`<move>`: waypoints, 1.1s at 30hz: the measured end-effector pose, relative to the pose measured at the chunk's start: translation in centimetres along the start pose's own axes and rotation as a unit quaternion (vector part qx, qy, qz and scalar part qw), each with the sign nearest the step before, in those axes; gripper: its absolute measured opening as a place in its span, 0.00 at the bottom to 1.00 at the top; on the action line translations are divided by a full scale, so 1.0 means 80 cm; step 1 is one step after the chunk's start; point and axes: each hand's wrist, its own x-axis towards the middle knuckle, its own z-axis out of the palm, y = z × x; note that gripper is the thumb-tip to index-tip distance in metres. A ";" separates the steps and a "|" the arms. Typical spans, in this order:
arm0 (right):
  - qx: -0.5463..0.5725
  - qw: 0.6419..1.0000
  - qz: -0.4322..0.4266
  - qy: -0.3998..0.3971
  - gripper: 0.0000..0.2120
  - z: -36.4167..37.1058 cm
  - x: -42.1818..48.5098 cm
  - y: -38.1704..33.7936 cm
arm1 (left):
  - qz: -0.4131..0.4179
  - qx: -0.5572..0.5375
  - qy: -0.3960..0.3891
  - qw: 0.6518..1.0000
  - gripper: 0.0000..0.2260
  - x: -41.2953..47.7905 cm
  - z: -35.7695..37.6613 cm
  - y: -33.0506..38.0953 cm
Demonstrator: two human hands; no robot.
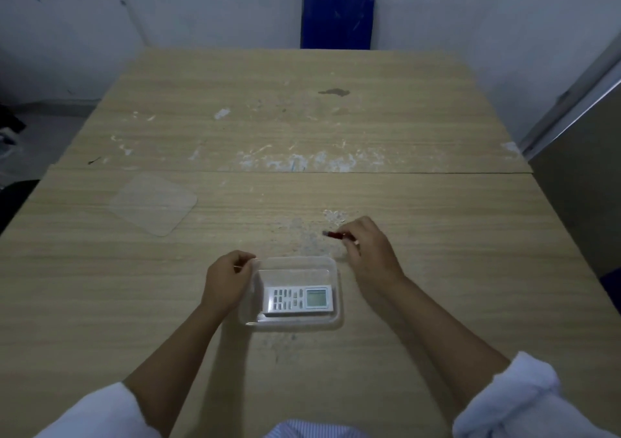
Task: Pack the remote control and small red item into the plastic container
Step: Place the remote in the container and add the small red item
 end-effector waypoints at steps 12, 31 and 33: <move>-0.182 0.966 -0.018 -0.180 0.12 0.073 -0.021 -0.059 | 0.002 -0.044 -0.093 0.995 0.09 0.019 -0.025 -0.023; -0.237 0.962 0.045 -0.126 0.10 0.088 -0.006 -0.078 | 0.049 -0.067 -0.172 0.982 0.07 0.046 -0.050 -0.045; -0.199 0.975 0.050 -0.087 0.09 0.091 0.005 -0.089 | 0.052 -0.057 -0.161 0.984 0.07 0.061 -0.065 -0.056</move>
